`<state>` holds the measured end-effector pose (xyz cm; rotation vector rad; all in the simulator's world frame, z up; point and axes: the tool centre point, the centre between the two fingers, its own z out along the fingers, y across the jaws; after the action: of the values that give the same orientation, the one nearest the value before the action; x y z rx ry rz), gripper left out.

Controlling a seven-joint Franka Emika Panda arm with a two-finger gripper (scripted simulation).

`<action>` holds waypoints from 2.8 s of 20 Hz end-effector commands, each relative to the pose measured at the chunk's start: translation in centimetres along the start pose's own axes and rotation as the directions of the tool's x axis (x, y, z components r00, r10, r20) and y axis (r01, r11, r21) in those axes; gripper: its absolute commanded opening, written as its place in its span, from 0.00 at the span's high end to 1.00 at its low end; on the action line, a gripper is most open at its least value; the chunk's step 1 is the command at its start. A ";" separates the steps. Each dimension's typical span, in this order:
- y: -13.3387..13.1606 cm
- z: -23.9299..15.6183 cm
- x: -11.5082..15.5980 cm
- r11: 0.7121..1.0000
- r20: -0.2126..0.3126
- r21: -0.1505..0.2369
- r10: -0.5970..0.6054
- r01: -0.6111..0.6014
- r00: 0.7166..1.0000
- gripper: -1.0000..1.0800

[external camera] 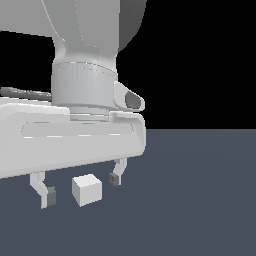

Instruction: Plug the charger into the wall socket.

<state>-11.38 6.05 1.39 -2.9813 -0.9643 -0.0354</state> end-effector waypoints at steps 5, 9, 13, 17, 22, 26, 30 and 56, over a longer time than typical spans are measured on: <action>0.0 0.2 0.0 1.000 -0.001 -0.001 0.000 0.000 1.000 1.00; 0.0 0.2 0.0 1.000 -0.001 -0.001 0.000 0.000 1.000 1.00; 0.0 0.2 0.0 1.000 -0.001 -0.001 0.001 -0.001 1.000 1.00; 0.0 -0.1 0.4 1.000 -0.001 -0.001 0.018 -0.018 1.000 1.00; 0.0 -0.8 1.5 0.997 -0.002 -0.002 0.072 -0.072 0.997 1.00; 0.1 -1.7 2.9 0.990 -0.002 -0.003 0.141 -0.141 0.990 1.00; 0.3 -2.9 4.7 0.973 -0.003 -0.004 0.230 -0.230 0.973 1.00; 4.4 -8.3 12.5 0.784 -0.007 -0.015 0.620 -0.620 0.784 1.00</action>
<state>1.13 9.67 9.99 -3.1411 0.0638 -0.0403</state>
